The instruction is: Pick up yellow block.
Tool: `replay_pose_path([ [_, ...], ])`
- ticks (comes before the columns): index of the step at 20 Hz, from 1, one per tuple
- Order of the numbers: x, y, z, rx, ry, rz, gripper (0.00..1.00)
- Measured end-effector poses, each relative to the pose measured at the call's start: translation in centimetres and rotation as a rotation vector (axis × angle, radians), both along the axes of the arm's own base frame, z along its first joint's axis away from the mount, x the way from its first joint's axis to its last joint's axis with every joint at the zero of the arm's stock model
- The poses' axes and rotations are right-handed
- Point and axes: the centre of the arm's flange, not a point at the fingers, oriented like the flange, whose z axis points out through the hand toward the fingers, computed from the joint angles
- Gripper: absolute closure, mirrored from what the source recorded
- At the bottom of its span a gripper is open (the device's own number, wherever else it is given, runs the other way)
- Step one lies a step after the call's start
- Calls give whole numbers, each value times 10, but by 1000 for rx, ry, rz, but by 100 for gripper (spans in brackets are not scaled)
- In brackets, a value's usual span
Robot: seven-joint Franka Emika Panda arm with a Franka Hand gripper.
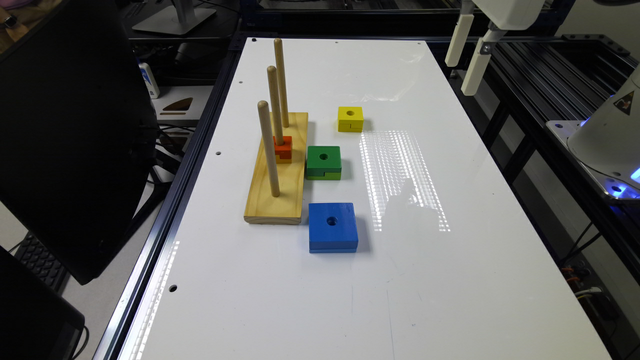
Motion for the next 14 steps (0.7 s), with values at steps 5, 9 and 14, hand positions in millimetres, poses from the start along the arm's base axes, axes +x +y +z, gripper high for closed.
replay_pose_path([
  [5, 0, 0, 1, 0, -2, -1, 0],
  [9, 0, -3, 1, -1, -3, -5, 0],
  [14, -1, -9, 1, -1, -3, -8, 0],
])
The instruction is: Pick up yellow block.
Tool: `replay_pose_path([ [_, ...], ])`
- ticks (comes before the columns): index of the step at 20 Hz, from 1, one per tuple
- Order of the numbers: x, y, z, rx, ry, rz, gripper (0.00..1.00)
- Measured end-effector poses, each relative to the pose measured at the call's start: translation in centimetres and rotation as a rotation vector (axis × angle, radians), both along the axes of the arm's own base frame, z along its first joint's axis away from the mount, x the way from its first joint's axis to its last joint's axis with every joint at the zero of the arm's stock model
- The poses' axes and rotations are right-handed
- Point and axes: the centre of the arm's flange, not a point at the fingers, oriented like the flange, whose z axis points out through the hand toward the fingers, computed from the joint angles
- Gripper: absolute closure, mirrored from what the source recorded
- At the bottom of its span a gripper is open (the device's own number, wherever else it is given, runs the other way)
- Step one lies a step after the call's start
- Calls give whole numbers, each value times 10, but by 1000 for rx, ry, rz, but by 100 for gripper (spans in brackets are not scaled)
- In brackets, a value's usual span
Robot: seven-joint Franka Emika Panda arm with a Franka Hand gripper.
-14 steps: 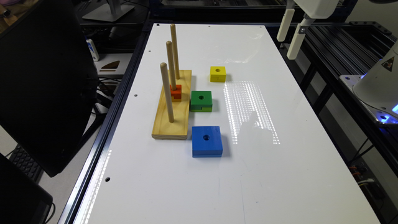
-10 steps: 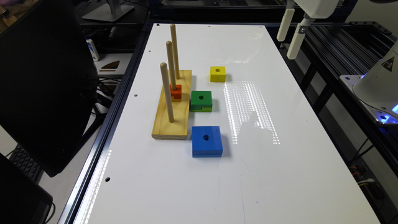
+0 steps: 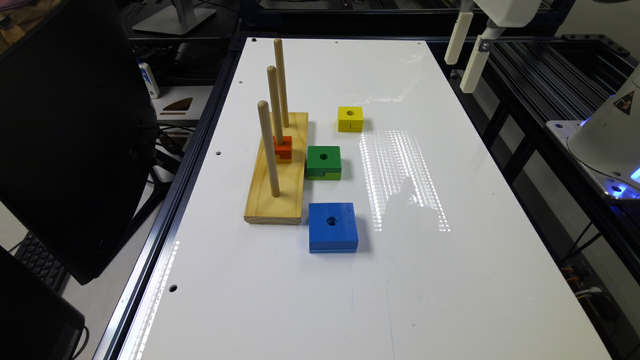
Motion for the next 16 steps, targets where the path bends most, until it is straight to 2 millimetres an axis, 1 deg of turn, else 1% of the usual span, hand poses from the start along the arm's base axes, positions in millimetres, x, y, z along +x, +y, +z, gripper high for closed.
replay_pose_path([
  [8, 0, -3, 1, 0, -3, -2, 0],
  [12, 5, -8, 8, -4, -19, -3, 0],
  [16, 7, -11, 10, -5, -25, -2, 0],
])
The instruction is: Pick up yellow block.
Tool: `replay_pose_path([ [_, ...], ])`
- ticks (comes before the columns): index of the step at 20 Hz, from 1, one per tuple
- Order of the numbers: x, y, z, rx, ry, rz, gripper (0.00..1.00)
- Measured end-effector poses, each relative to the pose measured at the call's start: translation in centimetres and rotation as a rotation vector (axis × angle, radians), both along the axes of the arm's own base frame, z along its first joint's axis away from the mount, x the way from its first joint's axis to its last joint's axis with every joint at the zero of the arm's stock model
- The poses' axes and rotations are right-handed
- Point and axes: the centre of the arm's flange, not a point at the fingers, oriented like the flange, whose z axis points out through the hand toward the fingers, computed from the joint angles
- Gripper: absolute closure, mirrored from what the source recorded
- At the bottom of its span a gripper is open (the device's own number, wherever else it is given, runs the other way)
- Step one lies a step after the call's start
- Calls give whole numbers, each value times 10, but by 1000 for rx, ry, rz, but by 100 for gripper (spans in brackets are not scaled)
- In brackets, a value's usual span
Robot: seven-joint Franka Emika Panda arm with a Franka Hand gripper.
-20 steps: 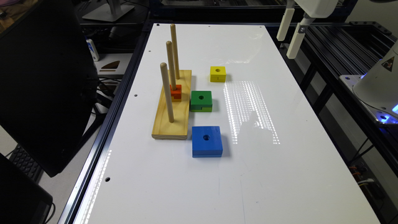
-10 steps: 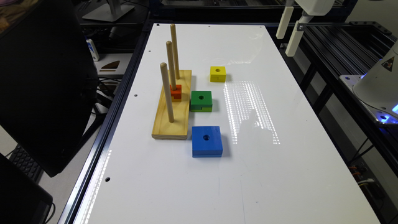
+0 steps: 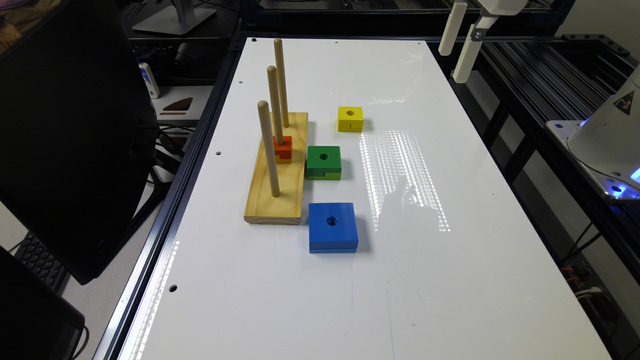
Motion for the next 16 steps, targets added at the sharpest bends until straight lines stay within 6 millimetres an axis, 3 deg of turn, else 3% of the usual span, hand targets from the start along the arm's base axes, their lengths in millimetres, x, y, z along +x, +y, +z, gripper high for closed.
replay_pose_path([
  [8, 8, -5, 3, -2, -14, -2, 0],
  [16, 38, -13, -5, -3, -15, -1, 0],
])
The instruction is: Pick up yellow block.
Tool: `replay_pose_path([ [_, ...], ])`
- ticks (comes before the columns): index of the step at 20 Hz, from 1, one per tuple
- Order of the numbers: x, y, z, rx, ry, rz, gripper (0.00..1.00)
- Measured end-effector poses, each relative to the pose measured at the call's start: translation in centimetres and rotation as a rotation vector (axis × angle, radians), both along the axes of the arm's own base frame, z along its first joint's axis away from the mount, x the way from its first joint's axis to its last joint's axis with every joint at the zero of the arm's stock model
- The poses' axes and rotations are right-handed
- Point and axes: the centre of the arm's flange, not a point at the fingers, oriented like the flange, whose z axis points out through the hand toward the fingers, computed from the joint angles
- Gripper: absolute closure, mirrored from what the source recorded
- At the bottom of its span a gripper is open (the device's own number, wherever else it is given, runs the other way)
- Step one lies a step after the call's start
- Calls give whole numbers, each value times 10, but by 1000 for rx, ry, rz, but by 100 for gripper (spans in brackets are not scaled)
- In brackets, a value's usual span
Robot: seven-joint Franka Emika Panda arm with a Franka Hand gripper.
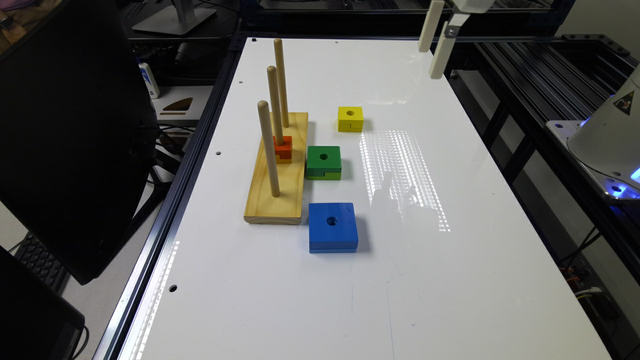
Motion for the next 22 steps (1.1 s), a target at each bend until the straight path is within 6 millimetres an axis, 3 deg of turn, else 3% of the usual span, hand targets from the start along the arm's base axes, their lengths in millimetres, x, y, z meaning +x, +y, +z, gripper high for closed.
replay_pose_path([
  [22, 30, -8, 2, 0, 0, -4, 0],
])
